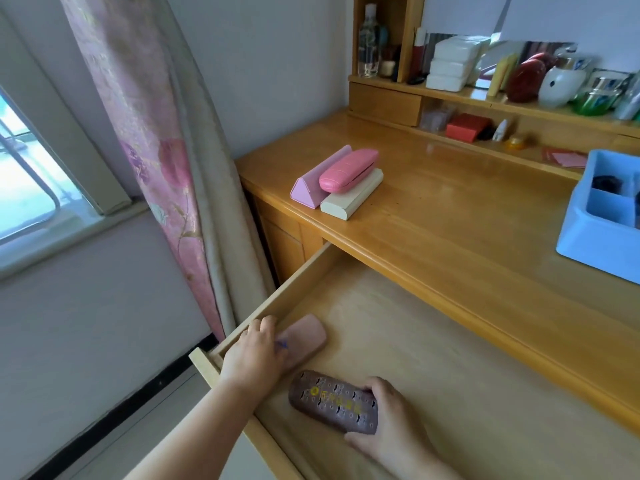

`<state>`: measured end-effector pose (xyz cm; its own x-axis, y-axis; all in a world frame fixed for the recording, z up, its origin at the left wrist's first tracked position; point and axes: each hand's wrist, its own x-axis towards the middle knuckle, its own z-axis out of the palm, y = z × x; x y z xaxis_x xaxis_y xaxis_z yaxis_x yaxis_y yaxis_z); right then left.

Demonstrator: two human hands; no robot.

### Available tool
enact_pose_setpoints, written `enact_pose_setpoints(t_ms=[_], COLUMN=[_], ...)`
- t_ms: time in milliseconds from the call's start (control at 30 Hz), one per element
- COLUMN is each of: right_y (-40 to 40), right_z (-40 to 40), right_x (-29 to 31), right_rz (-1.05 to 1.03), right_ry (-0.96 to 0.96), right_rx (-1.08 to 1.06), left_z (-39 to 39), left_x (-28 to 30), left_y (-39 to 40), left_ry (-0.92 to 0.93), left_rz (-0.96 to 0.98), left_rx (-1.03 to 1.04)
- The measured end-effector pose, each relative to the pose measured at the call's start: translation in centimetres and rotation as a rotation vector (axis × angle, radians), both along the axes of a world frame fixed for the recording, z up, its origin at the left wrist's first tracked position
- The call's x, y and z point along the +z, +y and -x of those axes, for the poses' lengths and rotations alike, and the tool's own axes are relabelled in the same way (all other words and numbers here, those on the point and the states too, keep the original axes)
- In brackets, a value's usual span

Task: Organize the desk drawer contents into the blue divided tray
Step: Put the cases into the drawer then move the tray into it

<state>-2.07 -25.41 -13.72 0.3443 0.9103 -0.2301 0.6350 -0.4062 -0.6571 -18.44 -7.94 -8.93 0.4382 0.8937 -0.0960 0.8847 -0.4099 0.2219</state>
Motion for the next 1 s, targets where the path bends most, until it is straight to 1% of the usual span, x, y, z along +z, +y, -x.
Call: enact_pose_setpoints(t_ms=[33, 67, 133, 167, 233, 333, 400, 467, 500, 533, 600, 633, 667, 767, 800, 867, 933, 967, 1000], right_y=[0.2, 0.4, 1.3, 2.0, 4.5, 10.2, 14.9, 19.7, 21.9, 23.8, 27.1, 28.2, 29.1, 30.5, 30.7, 30.8, 30.2, 29.7, 28.8], right_z=[0.5, 0.7, 0.5, 0.1, -1.5, -4.7, -6.9, -9.0, -10.0, -10.9, -12.6, -13.4, -14.0, -14.8, -14.7, -14.5, -14.3, -14.2, -14.1], right_x=[0.0, 0.2, 1.5, 2.6, 6.0, 12.5, 16.1, 18.5, 19.3, 19.7, 20.2, 20.2, 20.2, 20.2, 20.2, 20.4, 21.1, 21.4, 21.9], right_rz=[0.037, 0.07, 0.101, 0.084, -0.021, -0.3, -0.463, -0.511, -0.475, -0.39, -0.202, -0.147, -0.105, 0.017, 0.04, 0.069, 0.111, 0.104, 0.064], right_ry=[-0.11, -0.174, -0.185, -0.159, -0.112, -0.105, -0.213, -0.413, -0.531, -0.685, -1.041, -1.148, -1.182, -1.096, -1.098, -1.161, -1.281, -1.313, -1.301], right_rx=[0.052, 0.097, 0.14, 0.137, 0.111, 0.078, 0.051, 0.059, 0.084, 0.124, 0.251, 0.313, 0.363, 0.443, 0.451, 0.454, 0.47, 0.473, 0.463], left_z=[0.4, 0.8, 2.0, 2.6, 3.3, 3.4, 3.4, 3.4, 3.5, 3.5, 3.4, 3.3, 3.3, 3.4, 3.4, 3.4, 3.3, 3.3, 3.4], left_x=[0.3, 0.6, 0.8, 0.6, 0.2, -0.2, -0.4, -0.4, -0.4, -0.3, 0.0, 0.1, 0.1, 0.1, 0.1, 0.1, 0.1, 0.1, 0.1], left_y=[0.2, 0.4, 1.1, 1.5, 2.3, 2.9, 2.9, 2.9, 2.9, 2.9, 2.9, 2.9, 2.9, 3.0, 3.0, 3.0, 2.9, 2.9, 2.9], left_ry=[-0.042, -0.08, -0.156, -0.202, -0.32, -0.487, -0.522, -0.552, -0.568, -0.582, -0.584, -0.576, -0.562, -0.532, -0.529, -0.514, -0.489, -0.48, -0.469], left_rz=[-0.043, -0.09, -0.192, -0.243, -0.251, -0.16, -0.158, -0.175, -0.189, -0.204, -0.212, -0.21, -0.209, -0.171, -0.16, -0.15, -0.145, -0.138, -0.13], left_rx=[-0.046, -0.111, -0.238, -0.261, -0.192, 0.015, 0.033, 0.026, 0.026, 0.024, 0.022, 0.023, 0.024, 0.026, 0.03, 0.032, 0.051, 0.068, 0.081])
